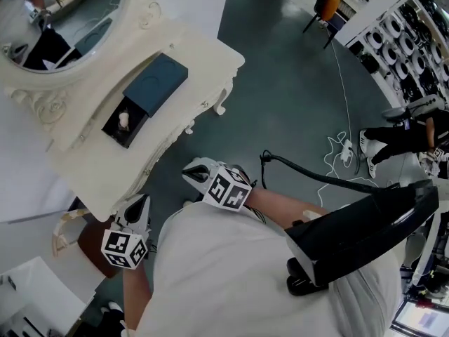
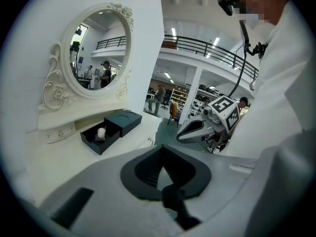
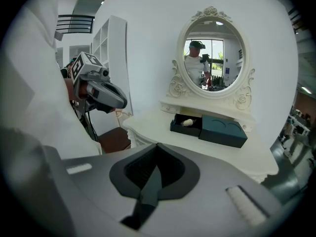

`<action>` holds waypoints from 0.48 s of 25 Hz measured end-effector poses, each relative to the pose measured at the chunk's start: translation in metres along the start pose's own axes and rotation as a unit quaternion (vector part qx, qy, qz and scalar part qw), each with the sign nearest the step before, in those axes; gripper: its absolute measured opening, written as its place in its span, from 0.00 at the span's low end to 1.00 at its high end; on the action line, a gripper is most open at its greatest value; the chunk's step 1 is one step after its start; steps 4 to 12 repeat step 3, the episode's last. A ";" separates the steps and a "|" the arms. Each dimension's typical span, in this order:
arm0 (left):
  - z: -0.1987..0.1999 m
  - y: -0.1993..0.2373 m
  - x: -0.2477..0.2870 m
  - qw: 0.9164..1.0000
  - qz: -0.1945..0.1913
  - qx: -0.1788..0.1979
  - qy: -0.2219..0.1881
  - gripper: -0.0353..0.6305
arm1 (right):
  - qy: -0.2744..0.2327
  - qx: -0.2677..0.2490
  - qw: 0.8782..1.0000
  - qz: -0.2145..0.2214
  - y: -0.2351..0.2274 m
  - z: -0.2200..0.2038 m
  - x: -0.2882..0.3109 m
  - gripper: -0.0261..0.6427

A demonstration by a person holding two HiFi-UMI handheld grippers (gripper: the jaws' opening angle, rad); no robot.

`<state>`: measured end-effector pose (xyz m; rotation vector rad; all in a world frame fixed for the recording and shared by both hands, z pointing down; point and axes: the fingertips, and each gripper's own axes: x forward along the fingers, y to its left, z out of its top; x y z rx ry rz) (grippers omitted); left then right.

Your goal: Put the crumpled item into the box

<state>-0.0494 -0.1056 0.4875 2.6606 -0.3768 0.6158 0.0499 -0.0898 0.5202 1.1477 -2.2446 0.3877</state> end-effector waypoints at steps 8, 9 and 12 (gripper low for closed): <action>0.013 0.010 0.012 1.000 -0.002 0.006 0.001 0.06 | -0.001 0.002 1.000 -0.003 -0.016 0.004 0.003 0.04; 0.013 0.010 0.012 1.000 -0.002 0.006 0.001 0.06 | -0.001 0.002 1.000 -0.003 -0.016 0.004 0.003 0.04; 0.013 0.010 0.012 1.000 -0.002 0.006 0.001 0.06 | -0.001 0.002 1.000 -0.003 -0.016 0.004 0.003 0.04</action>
